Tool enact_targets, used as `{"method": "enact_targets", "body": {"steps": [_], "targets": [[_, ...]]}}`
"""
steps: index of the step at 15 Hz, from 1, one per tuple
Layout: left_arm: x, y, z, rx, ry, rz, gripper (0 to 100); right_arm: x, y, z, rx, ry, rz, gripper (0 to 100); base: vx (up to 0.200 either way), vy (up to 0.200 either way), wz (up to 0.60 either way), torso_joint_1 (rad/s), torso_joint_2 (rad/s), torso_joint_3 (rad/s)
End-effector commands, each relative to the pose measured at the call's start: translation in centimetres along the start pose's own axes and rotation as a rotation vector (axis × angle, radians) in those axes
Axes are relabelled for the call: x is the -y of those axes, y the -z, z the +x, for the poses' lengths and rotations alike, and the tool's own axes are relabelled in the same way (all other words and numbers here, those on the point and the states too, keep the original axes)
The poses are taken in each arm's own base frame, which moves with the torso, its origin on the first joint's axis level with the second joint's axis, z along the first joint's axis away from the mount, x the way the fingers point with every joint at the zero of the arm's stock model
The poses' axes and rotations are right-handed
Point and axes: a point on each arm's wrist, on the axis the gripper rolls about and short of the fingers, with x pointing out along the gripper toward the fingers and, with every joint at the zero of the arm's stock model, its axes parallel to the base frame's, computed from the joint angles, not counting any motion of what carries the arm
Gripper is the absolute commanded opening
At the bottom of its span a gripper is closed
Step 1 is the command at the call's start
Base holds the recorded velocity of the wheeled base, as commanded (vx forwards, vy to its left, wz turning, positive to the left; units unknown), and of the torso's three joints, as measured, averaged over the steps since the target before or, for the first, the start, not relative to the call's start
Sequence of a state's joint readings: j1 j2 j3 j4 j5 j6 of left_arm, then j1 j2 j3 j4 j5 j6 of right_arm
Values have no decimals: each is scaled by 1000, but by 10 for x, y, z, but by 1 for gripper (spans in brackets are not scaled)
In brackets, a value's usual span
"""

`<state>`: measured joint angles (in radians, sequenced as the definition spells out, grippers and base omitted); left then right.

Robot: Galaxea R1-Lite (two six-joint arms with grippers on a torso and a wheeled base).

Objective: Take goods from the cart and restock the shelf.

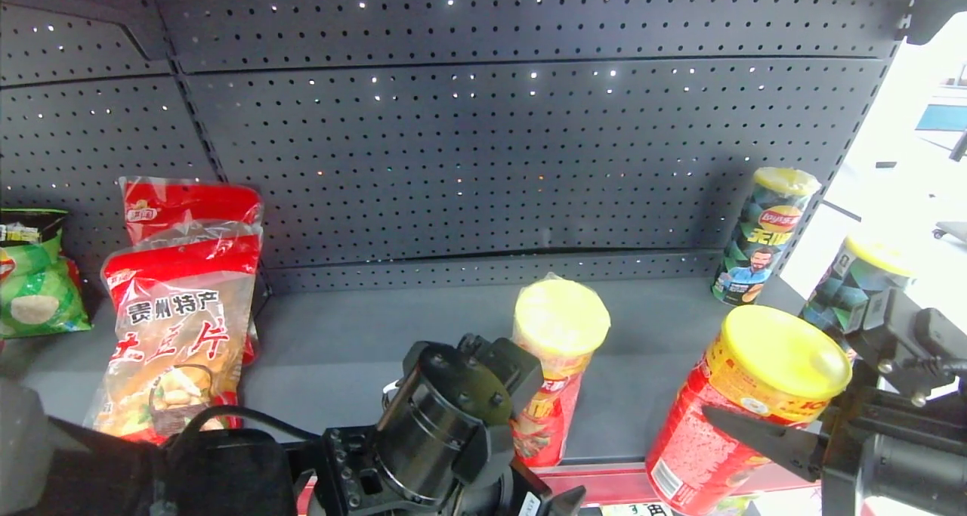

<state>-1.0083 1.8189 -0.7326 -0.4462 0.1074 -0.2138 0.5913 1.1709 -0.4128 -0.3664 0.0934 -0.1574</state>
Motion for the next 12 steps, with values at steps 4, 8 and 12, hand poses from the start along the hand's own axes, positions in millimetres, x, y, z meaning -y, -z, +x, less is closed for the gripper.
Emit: {"method": "enact_targets", "body": {"steps": [4, 8, 12], "targets": [[0, -1, 0, 4, 0, -1, 100, 0, 0, 0, -1, -1, -1, 0, 0, 0, 0, 0, 0, 0], [2, -6, 4, 14, 2, -3, 100, -1, 3, -4, 2, 1, 0, 0, 0, 0, 0, 0, 0, 0], [4, -12, 14, 25, 3, -14, 100, -1, 4, -5, 3, 1, 7, 0, 0, 0, 0, 0, 0, 0]]}}
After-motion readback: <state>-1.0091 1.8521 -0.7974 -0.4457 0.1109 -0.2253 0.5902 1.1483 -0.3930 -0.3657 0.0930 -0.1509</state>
